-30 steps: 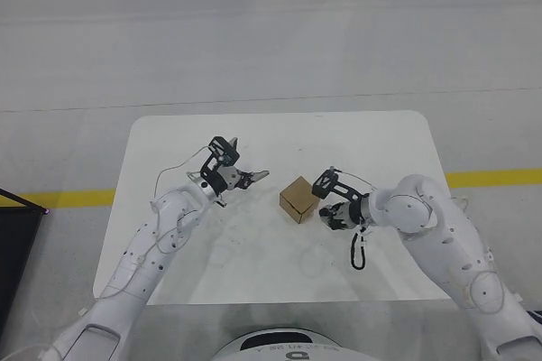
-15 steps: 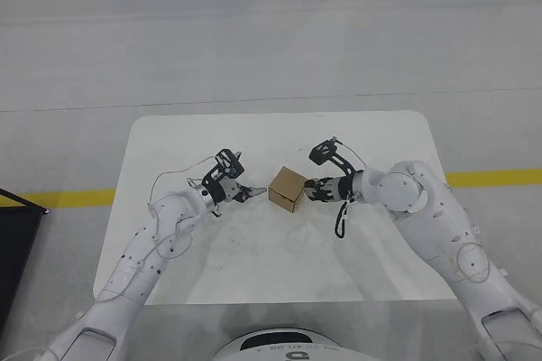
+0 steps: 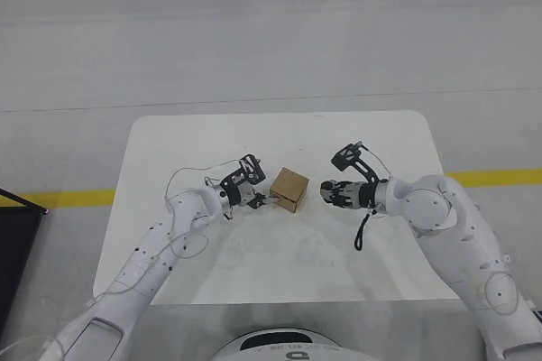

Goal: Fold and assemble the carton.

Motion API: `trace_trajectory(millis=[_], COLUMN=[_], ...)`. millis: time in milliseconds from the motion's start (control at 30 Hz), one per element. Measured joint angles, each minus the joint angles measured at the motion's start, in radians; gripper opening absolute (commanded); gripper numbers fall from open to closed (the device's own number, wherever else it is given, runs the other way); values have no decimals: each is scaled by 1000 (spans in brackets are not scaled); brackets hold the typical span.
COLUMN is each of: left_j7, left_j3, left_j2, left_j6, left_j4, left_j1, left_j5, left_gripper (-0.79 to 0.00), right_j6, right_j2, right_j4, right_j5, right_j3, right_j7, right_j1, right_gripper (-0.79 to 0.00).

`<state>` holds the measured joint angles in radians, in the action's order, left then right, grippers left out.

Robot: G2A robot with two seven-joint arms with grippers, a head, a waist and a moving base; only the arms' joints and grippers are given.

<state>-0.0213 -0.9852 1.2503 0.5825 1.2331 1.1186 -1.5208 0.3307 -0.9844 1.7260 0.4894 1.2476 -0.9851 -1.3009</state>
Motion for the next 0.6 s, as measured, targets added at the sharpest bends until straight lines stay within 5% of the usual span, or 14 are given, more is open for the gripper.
trace_trajectory(millis=[367,600], left_j7=[-73,-30], left_j3=[-134,-127], left_j2=[-39,-25], left_j6=[-1,-207], left_j4=[39,53], left_j1=[85,69], left_j5=[28,21], left_gripper=[0,0], right_j6=[-8,-13], right_j2=[12,19], right_j4=[43,70], right_j5=[3,11], right_j3=[34,55], right_j7=[1,21], right_j1=[-43,-72], right_gripper=[-785,-785])
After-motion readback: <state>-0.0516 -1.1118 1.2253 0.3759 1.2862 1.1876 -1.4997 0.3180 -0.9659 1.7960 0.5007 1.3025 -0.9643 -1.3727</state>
